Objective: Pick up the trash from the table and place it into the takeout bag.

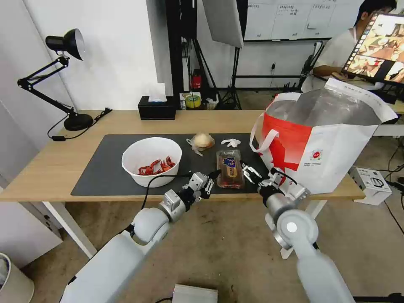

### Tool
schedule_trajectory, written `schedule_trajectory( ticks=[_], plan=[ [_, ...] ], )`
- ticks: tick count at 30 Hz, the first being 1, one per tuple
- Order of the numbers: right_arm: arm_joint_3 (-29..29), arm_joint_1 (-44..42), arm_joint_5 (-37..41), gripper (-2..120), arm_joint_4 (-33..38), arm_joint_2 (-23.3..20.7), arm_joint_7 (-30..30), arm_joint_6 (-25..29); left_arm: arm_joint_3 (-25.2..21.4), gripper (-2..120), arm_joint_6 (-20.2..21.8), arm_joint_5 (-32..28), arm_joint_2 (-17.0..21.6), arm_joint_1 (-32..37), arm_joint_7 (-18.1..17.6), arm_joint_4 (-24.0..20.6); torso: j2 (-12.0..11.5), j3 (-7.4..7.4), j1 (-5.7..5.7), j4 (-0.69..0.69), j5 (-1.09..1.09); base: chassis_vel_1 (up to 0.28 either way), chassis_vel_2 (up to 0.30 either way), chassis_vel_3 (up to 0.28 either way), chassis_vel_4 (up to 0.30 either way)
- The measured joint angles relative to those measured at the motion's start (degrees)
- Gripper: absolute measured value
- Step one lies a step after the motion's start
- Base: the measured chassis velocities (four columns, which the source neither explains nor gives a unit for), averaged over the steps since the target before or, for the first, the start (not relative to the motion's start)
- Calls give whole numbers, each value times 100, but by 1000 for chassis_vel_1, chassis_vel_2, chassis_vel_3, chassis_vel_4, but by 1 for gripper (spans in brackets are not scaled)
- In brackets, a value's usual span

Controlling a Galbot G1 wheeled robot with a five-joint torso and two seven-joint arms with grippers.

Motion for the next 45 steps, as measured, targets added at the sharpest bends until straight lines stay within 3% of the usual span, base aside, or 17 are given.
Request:
schedule_trajectory(
  ticks=[7, 23, 45],
  plan=[
    [-172, 231, 7, 100, -197, 78, 52, -34, 138, 0, 9, -168, -102, 23, 3, -11, 0, 0, 0, 0, 0, 0, 0, 0, 0],
    [-168, 185, -125, 100, -215, 189, 70, -16, 269, 0, -68, 245, -383, 119, 71, 348, 1, 0, 0, 0, 0, 0, 0, 0, 0],
    [-252, 376, -78, 100, -445, 319, -9, -64, 73, 0, -155, 535, -468, 131, -92, 649, 0, -1, -1, 0, 0, 0, 0, 0, 0]
  ],
)
